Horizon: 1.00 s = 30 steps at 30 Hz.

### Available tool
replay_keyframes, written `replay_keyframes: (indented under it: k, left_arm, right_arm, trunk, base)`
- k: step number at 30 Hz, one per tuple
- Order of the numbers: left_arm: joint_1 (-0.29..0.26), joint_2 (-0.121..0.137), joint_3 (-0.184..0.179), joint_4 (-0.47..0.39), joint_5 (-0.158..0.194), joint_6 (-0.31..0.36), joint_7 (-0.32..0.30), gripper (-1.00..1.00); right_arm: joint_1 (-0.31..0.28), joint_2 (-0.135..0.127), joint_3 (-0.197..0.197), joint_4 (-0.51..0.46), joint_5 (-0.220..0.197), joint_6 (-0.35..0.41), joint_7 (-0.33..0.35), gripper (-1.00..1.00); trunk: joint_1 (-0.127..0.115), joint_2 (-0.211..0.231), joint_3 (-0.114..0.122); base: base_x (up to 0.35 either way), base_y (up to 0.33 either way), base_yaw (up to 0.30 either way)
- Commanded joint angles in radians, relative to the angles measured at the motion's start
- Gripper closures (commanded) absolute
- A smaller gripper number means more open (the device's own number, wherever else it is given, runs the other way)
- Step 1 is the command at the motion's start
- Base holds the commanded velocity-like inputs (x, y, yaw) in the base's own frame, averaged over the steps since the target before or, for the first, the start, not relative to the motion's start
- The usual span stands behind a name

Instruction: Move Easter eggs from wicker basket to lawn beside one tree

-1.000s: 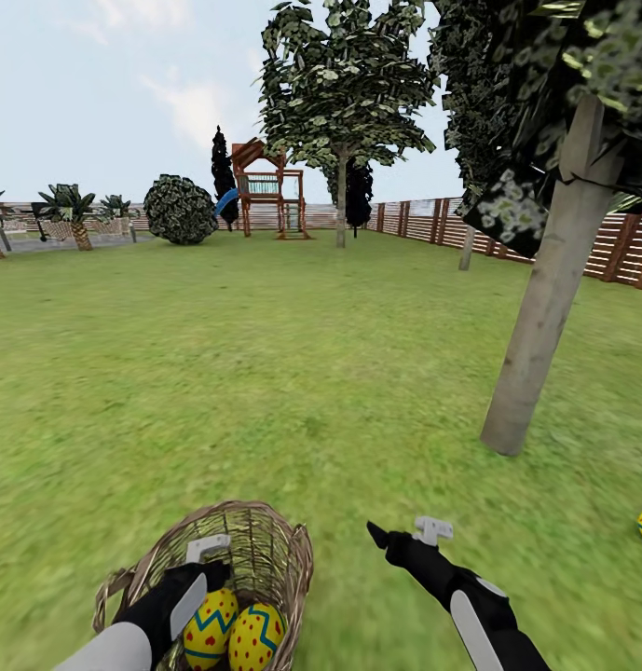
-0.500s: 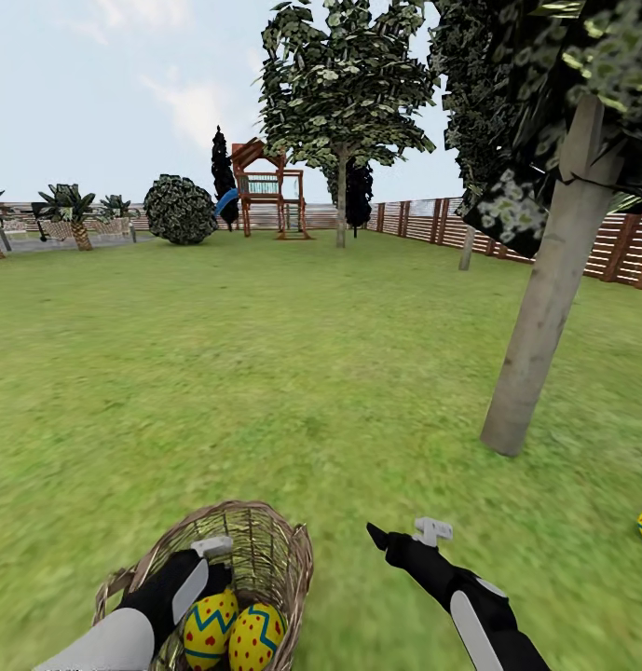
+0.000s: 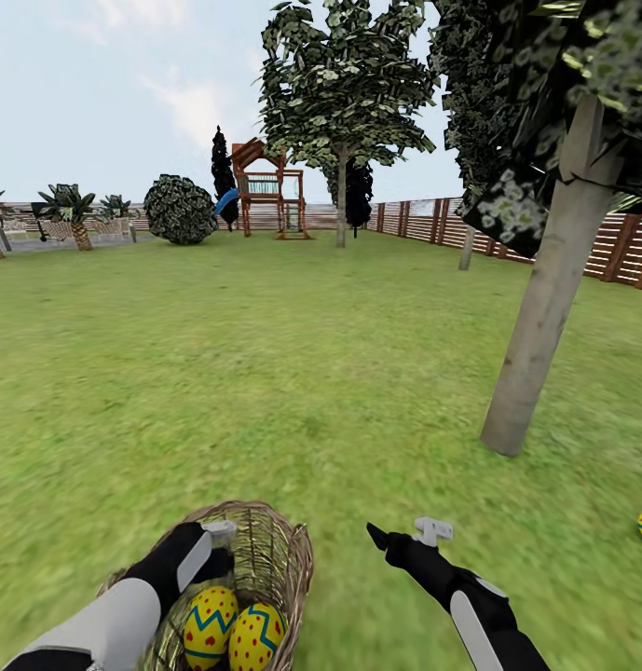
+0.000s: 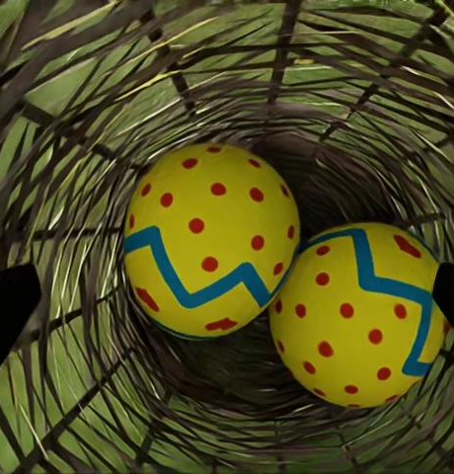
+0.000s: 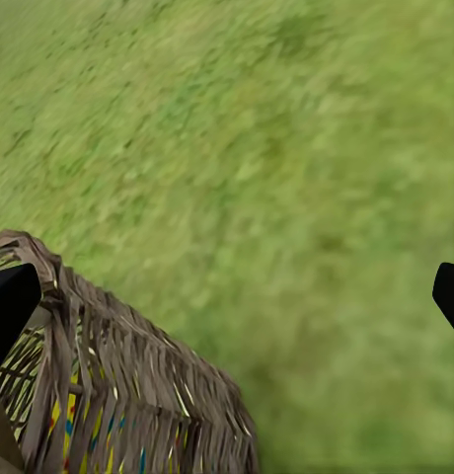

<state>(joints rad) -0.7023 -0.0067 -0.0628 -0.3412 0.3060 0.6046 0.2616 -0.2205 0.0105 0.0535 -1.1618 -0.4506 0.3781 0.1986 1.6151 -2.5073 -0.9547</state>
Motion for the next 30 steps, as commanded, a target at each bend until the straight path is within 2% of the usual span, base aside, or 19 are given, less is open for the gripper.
replay_keyframes:
  k: [1, 9, 15, 20, 26, 30]
  left_arm:
    - [-0.003, 0.001, -0.007, -0.001, 0.01, 0.009, 0.008, -1.0]
    - [-0.049, 0.002, -0.005, 0.002, 0.012, 0.067, 0.012, -1.0]
    - [-0.083, 0.002, -0.004, 0.003, 0.044, 0.11, 0.017, -1.0]
    - [-0.1, 0.005, -0.004, 0.006, 0.056, 0.121, 0.023, -1.0]
    - [-0.128, 0.009, -0.005, 0.087, 0.062, 0.119, 0.032, -1.0]
    - [-0.132, 0.01, -0.004, 0.112, 0.066, 0.115, 0.024, -1.0]
  right_arm:
    - [0.0, 0.0, -0.001, -0.001, -0.005, 0.005, 0.001, -1.0]
    - [0.0, 0.001, 0.0, -0.001, -0.004, 0.005, 0.001, -1.0]
    - [0.0, 0.001, 0.0, -0.001, -0.002, 0.005, 0.001, -1.0]
    - [0.0, 0.002, 0.0, -0.001, -0.001, 0.005, 0.001, -1.0]
    - [0.0, 0.002, 0.0, -0.001, 0.002, 0.005, 0.001, -1.0]
    - [0.0, 0.002, 0.0, -0.001, 0.003, 0.005, 0.001, -1.0]
  trunk:
    - [0.0, 0.0, -0.001]
    - [0.0, 0.0, -0.001]
    - [0.0, 0.0, -0.001]
    - [0.0, 0.0, -0.001]
    - [0.0, 0.0, -0.001]
    - [0.0, 0.0, -0.001]
  base:
    - [0.0, 0.0, 0.0]
    - [0.0, 0.0, 0.0]
    - [0.0, 0.0, 0.0]
    - [0.0, 0.0, 0.0]
    - [0.0, 0.0, 0.0]
    - [0.0, 0.0, 0.0]
